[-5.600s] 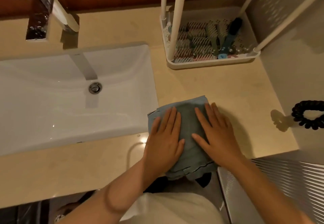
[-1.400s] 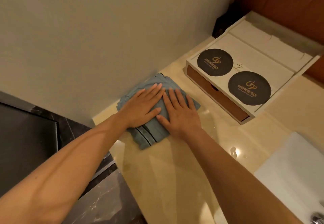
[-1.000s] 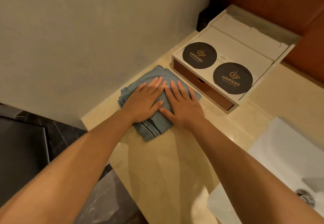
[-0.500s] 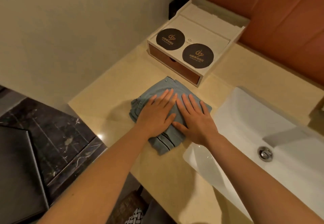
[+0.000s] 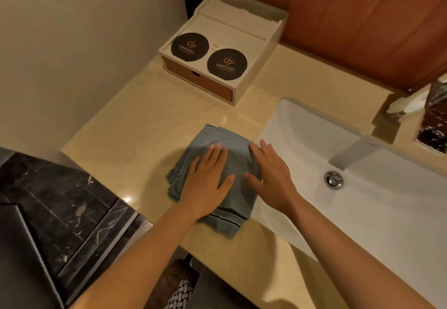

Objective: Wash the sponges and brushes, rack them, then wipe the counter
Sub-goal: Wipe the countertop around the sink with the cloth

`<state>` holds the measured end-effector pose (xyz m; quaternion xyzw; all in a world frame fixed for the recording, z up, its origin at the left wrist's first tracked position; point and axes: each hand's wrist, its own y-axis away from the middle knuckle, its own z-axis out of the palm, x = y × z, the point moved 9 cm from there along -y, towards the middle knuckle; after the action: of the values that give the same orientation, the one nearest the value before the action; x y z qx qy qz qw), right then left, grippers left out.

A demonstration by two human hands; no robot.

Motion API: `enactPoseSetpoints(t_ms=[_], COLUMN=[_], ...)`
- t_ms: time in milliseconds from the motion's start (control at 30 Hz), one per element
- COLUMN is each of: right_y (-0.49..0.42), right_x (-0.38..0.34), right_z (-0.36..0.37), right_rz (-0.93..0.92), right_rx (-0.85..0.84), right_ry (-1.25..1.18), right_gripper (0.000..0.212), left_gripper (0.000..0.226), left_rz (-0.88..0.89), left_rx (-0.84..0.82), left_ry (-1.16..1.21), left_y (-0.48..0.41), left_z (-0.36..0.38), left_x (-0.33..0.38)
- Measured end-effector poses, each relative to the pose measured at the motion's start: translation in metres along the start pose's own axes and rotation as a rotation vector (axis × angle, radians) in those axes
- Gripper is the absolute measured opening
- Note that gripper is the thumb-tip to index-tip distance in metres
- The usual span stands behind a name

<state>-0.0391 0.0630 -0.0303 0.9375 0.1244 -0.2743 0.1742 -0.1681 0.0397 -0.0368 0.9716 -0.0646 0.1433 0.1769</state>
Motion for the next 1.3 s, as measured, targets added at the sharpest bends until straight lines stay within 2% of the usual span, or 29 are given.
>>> enactPoseSetpoints(t_ms=[67,133,233,300,367,567,700,800,900,1100,1200,1300], right_y=[-0.003,-0.006,-0.009,-0.009,-0.008,-0.002,-0.011,-0.022,-0.036,-0.074,-0.095,-0.109], right_x=[0.025,0.039,0.049,0.053,0.056,0.089,0.11,0.122,0.131,0.143,0.16,0.176], right_z=[0.0,0.01,0.015,0.012,0.01,-0.013,-0.047,-0.071,-0.1,-0.156,-0.172,-0.187], right_rz=[0.186,0.319,0.443,0.501,0.512,0.562,0.561,0.552,0.497,0.388,0.429,0.484], right_rx=[-0.007,-0.078,-0.097,-0.073,-0.048,0.273,0.472,0.539,0.604,0.648,0.661,0.696], right_ry=[-0.213,-0.417,-0.659,-0.832,-0.932,-1.038,-1.087,-1.08,-0.966,-0.89,-0.881,-0.753], right_gripper=[0.067,0.062,0.032,0.014,0.007,0.005,0.023,0.039,0.05,0.042,0.04,0.029], left_gripper=[0.061,0.071,0.075,0.073,0.072,0.068,0.066,0.067,0.068,0.057,0.058,0.058], left_rz=[0.005,0.076,0.248,0.278,0.285,0.354,0.394,0.425,0.444,0.403,0.376,0.336], left_rx=[0.035,0.073,0.066,0.087,0.1,0.086,0.113,0.128,0.119,0.093,0.107,0.115], left_ry=[-0.039,-0.124,-0.239,-0.247,-0.259,-0.192,-0.172,-0.201,-0.191,-0.09,-0.1,-0.098], left_y=[-0.006,-0.013,-0.026,-0.034,-0.041,-0.072,-0.113,-0.147,-0.176,-0.235,-0.267,-0.288], left_z=[-0.014,-0.022,-0.008,-0.001,0.001,-0.002,-0.011,-0.015,-0.02,-0.035,-0.04,-0.047], left_x=[-0.002,0.0,0.007,0.009,0.012,0.045,0.072,0.089,0.102,0.123,0.133,0.142])
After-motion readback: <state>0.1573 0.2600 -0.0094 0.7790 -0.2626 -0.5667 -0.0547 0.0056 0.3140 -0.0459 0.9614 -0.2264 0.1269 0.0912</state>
